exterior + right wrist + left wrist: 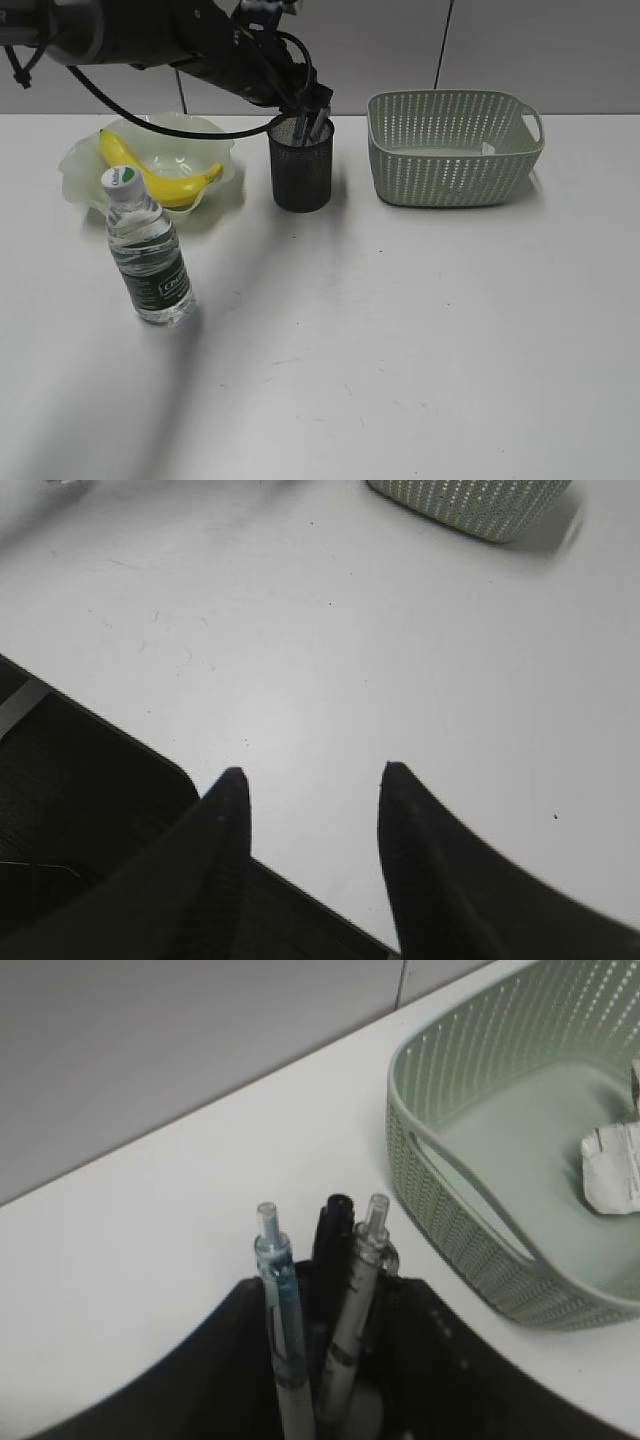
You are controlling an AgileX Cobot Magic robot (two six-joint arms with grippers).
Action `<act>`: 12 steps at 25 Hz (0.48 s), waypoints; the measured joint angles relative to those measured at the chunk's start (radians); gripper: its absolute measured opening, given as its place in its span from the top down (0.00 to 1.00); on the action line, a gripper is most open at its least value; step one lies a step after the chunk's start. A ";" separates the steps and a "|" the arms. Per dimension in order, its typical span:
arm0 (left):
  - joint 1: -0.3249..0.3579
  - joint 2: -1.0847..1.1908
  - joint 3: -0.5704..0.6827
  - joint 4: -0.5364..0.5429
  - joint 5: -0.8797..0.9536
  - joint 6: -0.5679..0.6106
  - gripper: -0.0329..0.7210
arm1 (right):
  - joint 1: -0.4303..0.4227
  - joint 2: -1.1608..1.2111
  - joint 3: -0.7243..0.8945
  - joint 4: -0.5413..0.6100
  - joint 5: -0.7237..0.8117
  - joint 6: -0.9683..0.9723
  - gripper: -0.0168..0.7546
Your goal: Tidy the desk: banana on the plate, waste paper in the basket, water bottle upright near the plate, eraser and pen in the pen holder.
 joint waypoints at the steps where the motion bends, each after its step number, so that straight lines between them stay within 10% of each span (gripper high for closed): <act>1: 0.000 0.000 0.000 0.000 -0.009 0.000 0.49 | 0.000 0.000 0.000 0.000 0.000 0.000 0.53; 12: 0.001 -0.181 0.000 0.081 0.257 0.000 0.47 | 0.000 0.000 0.000 0.000 0.000 0.000 0.53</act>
